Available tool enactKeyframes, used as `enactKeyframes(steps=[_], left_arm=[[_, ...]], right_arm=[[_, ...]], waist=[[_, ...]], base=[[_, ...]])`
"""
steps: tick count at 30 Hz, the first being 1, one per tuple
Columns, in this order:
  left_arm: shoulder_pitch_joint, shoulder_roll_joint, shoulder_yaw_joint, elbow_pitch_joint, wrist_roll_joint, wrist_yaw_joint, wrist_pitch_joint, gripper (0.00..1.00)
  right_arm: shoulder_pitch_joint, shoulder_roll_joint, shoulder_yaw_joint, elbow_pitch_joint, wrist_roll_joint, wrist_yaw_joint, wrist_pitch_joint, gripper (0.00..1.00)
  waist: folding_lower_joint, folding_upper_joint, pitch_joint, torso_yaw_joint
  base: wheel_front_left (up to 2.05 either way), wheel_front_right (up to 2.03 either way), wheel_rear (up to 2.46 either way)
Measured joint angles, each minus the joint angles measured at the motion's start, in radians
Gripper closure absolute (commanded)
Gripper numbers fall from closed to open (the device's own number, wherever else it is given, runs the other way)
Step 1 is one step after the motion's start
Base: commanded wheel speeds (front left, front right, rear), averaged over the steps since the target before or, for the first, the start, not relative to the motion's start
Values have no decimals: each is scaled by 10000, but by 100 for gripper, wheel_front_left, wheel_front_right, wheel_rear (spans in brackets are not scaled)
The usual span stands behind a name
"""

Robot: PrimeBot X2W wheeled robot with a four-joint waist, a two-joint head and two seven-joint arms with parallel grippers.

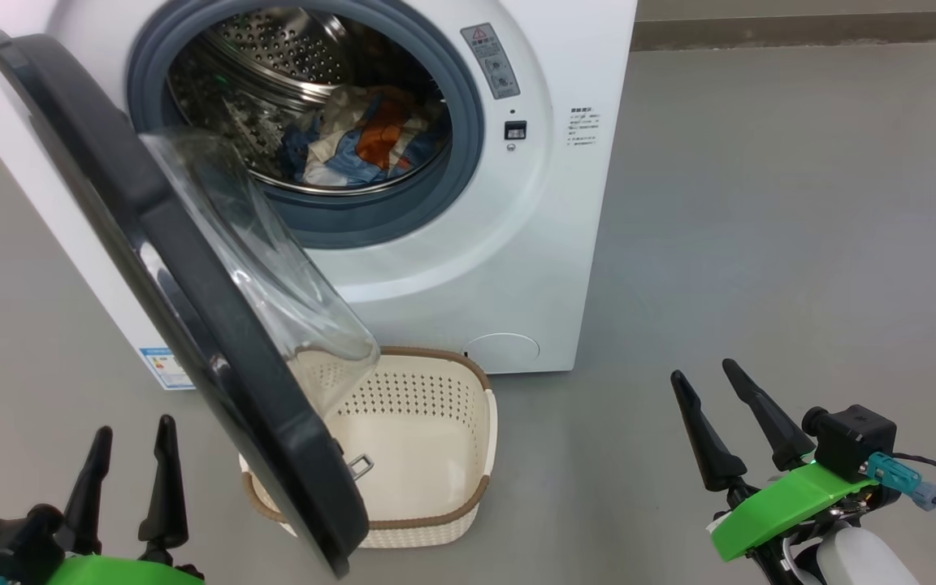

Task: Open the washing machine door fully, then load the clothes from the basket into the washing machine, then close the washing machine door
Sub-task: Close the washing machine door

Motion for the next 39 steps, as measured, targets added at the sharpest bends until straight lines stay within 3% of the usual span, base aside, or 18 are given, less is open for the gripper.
enactKeyframes(steps=[4,5,7,15,39], left_arm=[[1,2,-69,0,-10,0,0,0],[1,0,-86,0,-12,0,0,0],[1,0,-86,2,-23,0,0,0],[0,25,-92,59,-42,0,0,0],[8,180,-318,274,-192,-2,0,0]], right_arm=[[-1,-48,25,0,0,0,0,1],[-1,-67,31,-4,0,0,0,56],[-2,-107,77,-31,2,0,0,98],[-123,-117,608,-424,21,0,0,100],[-1328,313,2399,-4088,447,0,-2,100]], waist=[[0,0,6,118],[1,0,11,166],[0,0,20,275],[1,0,46,871],[0,0,-214,3033]], base=[[0,0,0],[0,0,0],[0,0,0],[0,0,0],[0,0,0]])
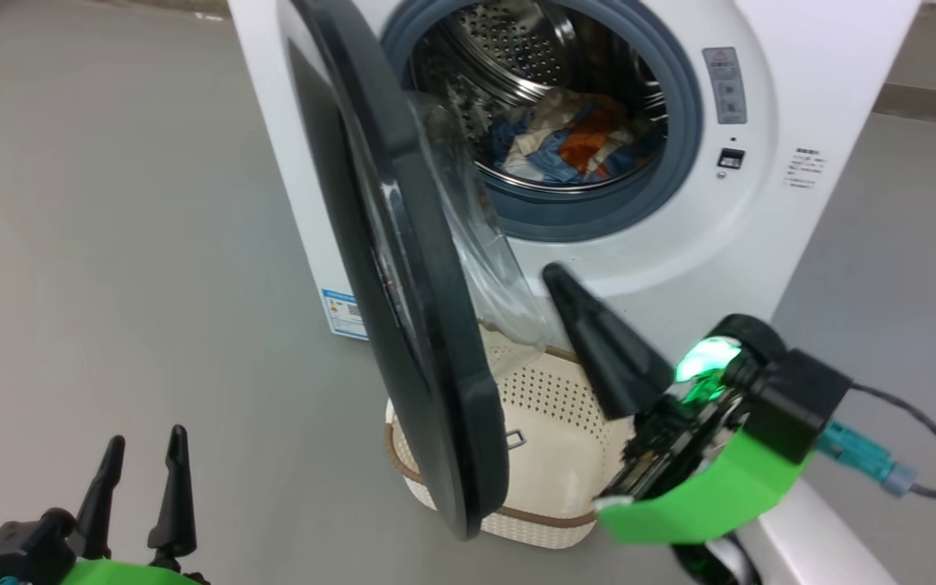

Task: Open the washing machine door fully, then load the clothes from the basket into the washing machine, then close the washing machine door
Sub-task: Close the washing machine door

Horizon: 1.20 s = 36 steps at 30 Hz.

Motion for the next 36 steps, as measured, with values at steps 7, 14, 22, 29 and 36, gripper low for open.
enactKeyframes(steps=[7,14,22,29,36], left_arm=[[7,0,-134,38,-15,2,0,0],[16,-8,-219,73,-15,0,0,0],[17,-59,-295,115,-75,2,0,0],[17,-71,-307,127,-88,2,0,0],[17,-75,-274,127,-88,2,0,0]], right_arm=[[-167,73,1250,-462,4,0,0,100],[-370,-123,2840,491,201,0,0,100],[-633,-84,3937,2383,1024,0,0,100],[-1037,-98,4192,3532,1329,0,2,100],[-1102,-119,3956,4245,1212,6,2,100]], waist=[[0,0,-53,365],[0,0,-72,575],[0,0,-71,841],[0,0,11,972],[-1,0,133,948]], base=[[0,0,0],[0,0,0],[0,0,0],[0,0,0],[0,0,0]])
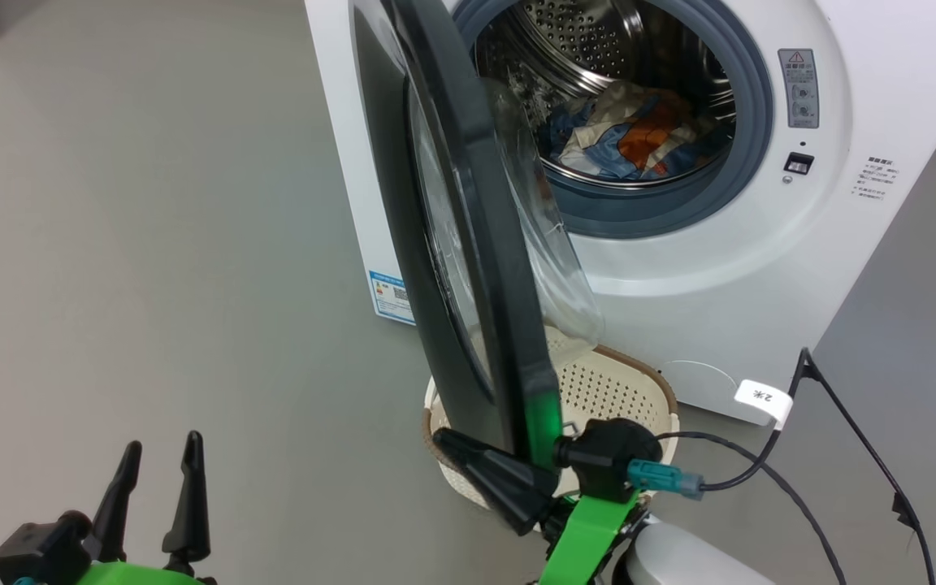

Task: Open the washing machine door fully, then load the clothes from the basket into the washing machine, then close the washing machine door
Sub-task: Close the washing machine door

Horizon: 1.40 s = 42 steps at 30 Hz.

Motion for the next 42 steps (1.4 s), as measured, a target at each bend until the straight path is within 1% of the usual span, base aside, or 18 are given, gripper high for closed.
enactKeyframes(steps=[4,10,15,22,28,35,42], left_arm=[[0,2,15,-2,0,0,0,0],[-1,13,23,-10,-2,0,0,0],[-9,65,-8,-40,-13,0,0,0],[-174,165,-71,-109,-75,-2,0,0],[-753,336,-104,-316,-77,-2,0,0],[-1127,393,-146,-384,-203,-2,0,0],[-1509,393,-309,-420,-265,-2,0,0]], right_arm=[[1,-59,-313,196,-63,8,0,100],[2,-506,-951,456,-146,8,0,100],[1,-773,-1801,571,-441,8,0,100],[-119,-825,-3187,744,-627,8,0,100],[-730,-1014,-3766,980,-851,8,0,100],[-1662,-1198,-4495,1095,-1133,8,0,100],[-2441,-1628,-5172,1064,-1321,8,0,100]], waist=[[1,0,49,-77],[0,0,197,-273],[0,0,431,-440],[1,0,979,-703],[1,0,1589,-854],[1,0,2360,-1003],[1,0,3071,-1078]], base=[[0,0,0],[0,0,0],[0,0,0],[0,0,0],[0,0,0],[0,0,0],[0,0,0]])
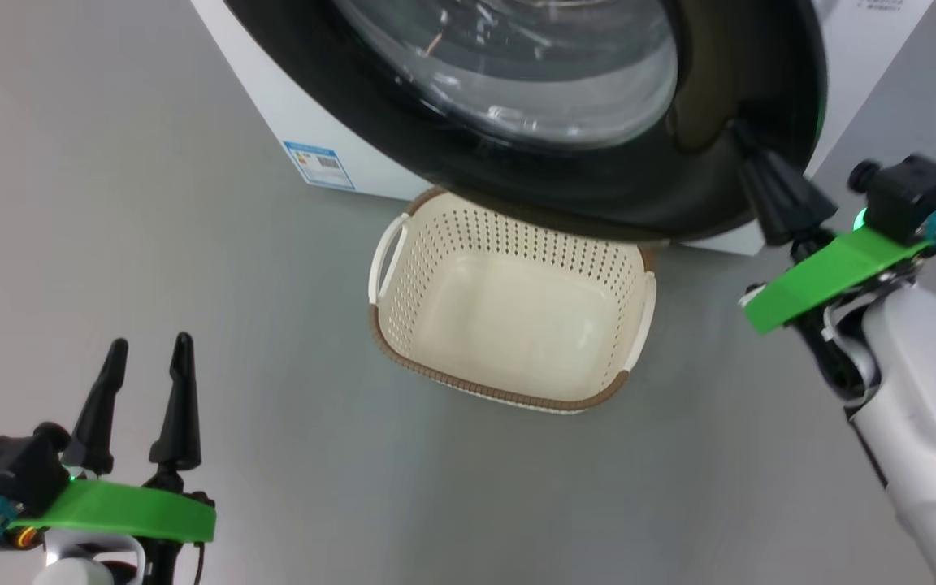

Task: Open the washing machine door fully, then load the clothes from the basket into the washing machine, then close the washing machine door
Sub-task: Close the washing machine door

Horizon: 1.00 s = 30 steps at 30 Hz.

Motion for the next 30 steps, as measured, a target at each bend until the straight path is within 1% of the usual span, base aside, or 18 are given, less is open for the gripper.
enactKeyframes(steps=[6,15,19,24,30], left_arm=[[-322,52,-207,-2,-2,0,0,0],[-853,92,-268,-117,-102,0,0,0],[-1003,67,-267,-151,-104,-2,0,0],[-1081,-29,-267,-161,-104,-8,0,0],[-1081,-128,-267,-127,-119,-10,0,0]], right_arm=[[-716,-230,-159,19,2,0,0,100],[-2465,-688,-514,209,4,0,-2,100],[-3058,-834,-476,360,6,31,-4,100],[-3401,-830,-420,456,-71,140,-4,100],[-3421,-825,-393,596,-123,150,-4,100]], waist=[[0,0,513,-15],[0,0,1502,33],[0,0,1885,73],[0,0,2143,136],[0,0,2050,139]], base=[[0,0,0],[0,0,0],[0,0,0],[0,0,0],[0,0,0]])
